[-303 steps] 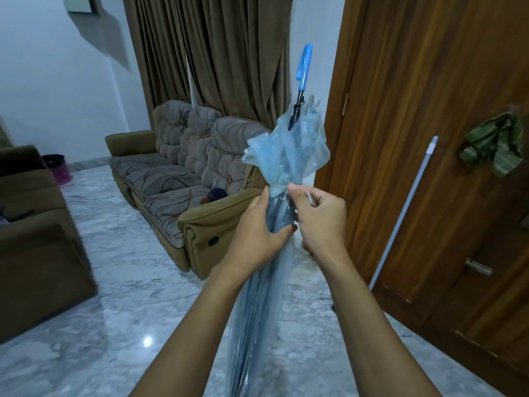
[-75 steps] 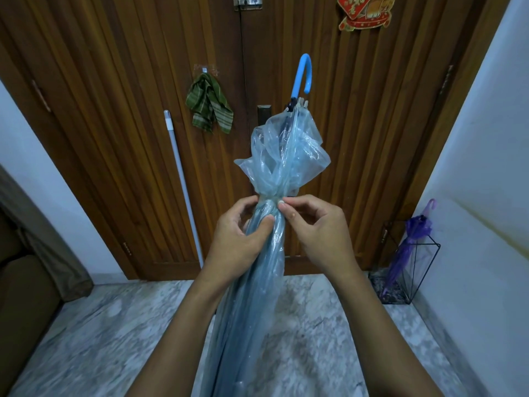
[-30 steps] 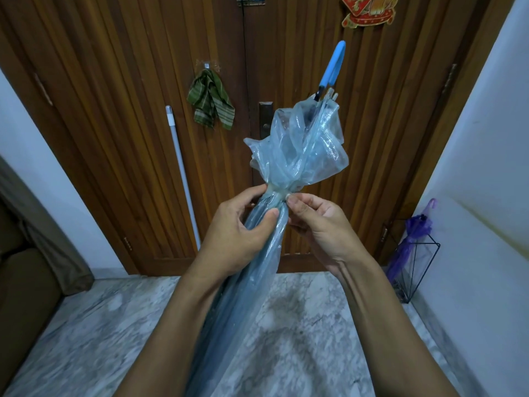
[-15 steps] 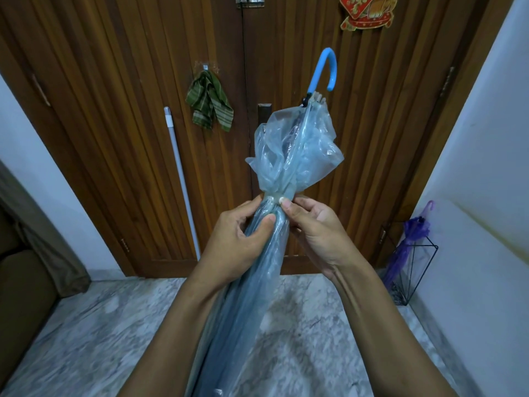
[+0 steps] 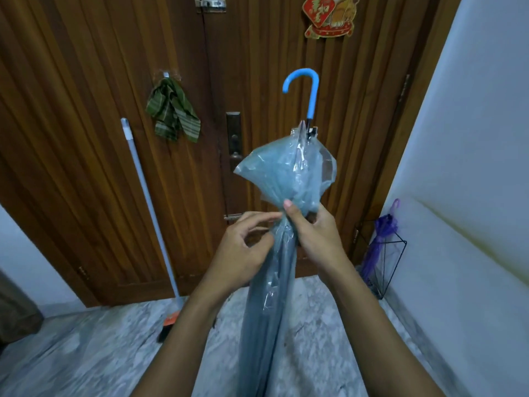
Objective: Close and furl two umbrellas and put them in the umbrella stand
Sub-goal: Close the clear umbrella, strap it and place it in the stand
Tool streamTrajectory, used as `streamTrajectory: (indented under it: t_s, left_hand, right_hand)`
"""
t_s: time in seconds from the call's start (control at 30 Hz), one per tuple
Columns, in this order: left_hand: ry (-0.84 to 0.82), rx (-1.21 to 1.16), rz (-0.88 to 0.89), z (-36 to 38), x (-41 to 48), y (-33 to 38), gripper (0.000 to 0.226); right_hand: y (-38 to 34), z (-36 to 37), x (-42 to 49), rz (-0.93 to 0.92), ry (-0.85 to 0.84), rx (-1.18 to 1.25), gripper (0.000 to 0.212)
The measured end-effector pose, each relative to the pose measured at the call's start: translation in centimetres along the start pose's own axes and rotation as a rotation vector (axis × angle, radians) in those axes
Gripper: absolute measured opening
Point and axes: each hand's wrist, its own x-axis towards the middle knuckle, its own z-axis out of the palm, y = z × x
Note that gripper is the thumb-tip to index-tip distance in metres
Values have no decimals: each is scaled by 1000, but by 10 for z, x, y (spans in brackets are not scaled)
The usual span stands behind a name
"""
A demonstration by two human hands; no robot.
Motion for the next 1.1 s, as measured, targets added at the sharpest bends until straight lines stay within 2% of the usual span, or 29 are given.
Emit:
streamTrajectory:
  t_s: [0.1,0.2,0.27,0.37,0.5,0.57,0.63,0.73,0.83,1.0,1.07,1.1]
  left_hand:
    - [-9,-140,-77,10,31,-9,20]
    - [-224,-248,-171,30,58,-14,32]
    - [-299,-330,-178,48,75,-18,30]
    - [-336,-384,-158,82,98,-24,28]
    - [-339,-389,-195,130,126,-39,38]
    - [-345,-357,-182,155,141,-47,38]
    - [-378,-314,-141,185,156,-54,32]
    - [-442,-304,-128,234,183,-59,28]
    - [-474,-313,-175,285,218,-64,30]
    - [-409,-366,-194,364,297,-55,28]
    - [-358,-380,-171,391,328,-55,35]
    - [-354,-380,-163,404,341,-56,39]
  right_hand:
    - [-3,-16,14,6,24,13,32]
    - [-5,-34,30,-46,75,-30,40]
    - [-4,-48,42,-78,132,-85,37]
    - [0,-73,61,-71,203,-238,45]
    - [2,-114,87,-87,359,-555,46]
    - [3,-135,96,-67,361,-467,46]
    - [9,-159,111,-47,337,-385,57]
    - [25,-203,142,-9,413,-391,65]
    - [43,-262,180,-1,495,-331,50]
    - [59,-347,248,-21,455,-268,35]
    - [66,-373,278,-47,439,-248,41]
    - [70,-382,292,-44,449,-235,51]
